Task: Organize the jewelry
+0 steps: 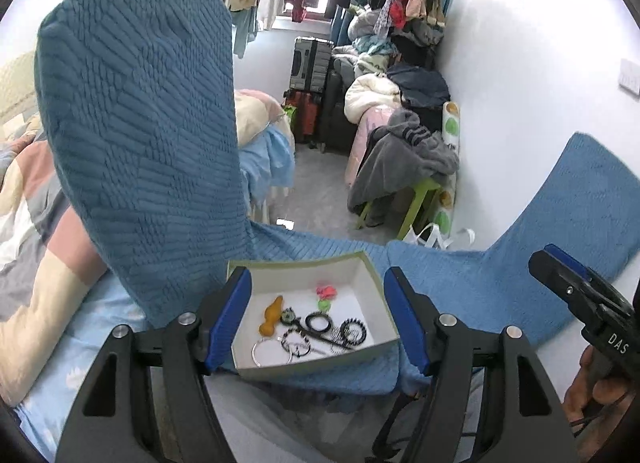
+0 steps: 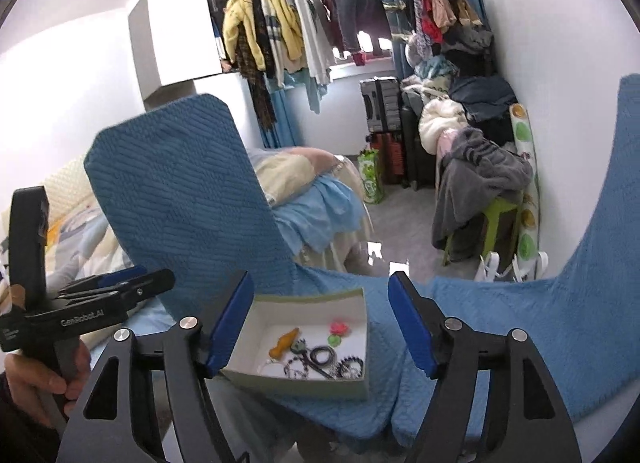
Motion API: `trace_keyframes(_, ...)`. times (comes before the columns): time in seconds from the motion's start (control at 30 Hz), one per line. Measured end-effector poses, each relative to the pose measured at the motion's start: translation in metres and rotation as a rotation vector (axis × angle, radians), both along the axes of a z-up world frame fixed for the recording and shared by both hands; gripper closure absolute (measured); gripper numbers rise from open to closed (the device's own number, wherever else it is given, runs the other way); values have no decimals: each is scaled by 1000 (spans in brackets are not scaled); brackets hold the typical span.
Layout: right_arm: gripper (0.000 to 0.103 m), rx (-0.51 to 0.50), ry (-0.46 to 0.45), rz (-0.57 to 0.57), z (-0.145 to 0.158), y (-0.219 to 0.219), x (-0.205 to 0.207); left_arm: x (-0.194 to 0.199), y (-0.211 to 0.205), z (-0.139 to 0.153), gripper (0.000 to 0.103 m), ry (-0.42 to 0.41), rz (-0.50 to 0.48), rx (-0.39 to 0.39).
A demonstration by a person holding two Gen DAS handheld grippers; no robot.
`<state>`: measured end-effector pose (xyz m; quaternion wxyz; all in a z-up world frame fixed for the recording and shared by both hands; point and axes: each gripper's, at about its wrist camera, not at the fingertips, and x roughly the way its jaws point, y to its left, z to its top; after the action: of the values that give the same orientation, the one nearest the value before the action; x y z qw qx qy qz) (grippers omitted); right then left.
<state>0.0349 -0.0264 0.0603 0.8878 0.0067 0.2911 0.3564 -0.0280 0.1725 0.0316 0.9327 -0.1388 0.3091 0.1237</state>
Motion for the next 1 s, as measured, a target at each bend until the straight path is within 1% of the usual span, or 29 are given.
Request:
trace_keyframes(0.13,33,-42,28,-25,-19,-6,-8,-6,-2,-12,34,14,6,-27)
trace_keyframes(0.23,33,-68,59,0,-36,-6,-16,-10,-4,-17,34,12,12,-30)
trace_keyframes(0.3,33,-99,67,-1,-44,-4,-20,-12,-6,-19,34,11,33,-7)
trace_keyframes(0.37,33,-99,80,-1,-51,-5,-24,-12,-11,-22,34,29,54,28)
trace_keyframes(0.53,33,-117,88,-13,-59,-6,-23,-12,-15,-32,34,55,58,41)
trace_keyframes(0.63,32,-121,92,-19,-61,-6,-20,-11,-13,-37,34,64,53,15)
trace_keyframes(0.87,31,-128,106,-37,-66,-10,-16,-9,-17,-43,34,83,41,1)
trace_keyframes(0.93,23,-138,107,-42,-68,-10,-15,-8,-19,-45,34,86,38,-1)
trace_keyframes(1.0,22,-146,107,-45,-70,-11,-14,-7,-21,-46,34,88,32,3)
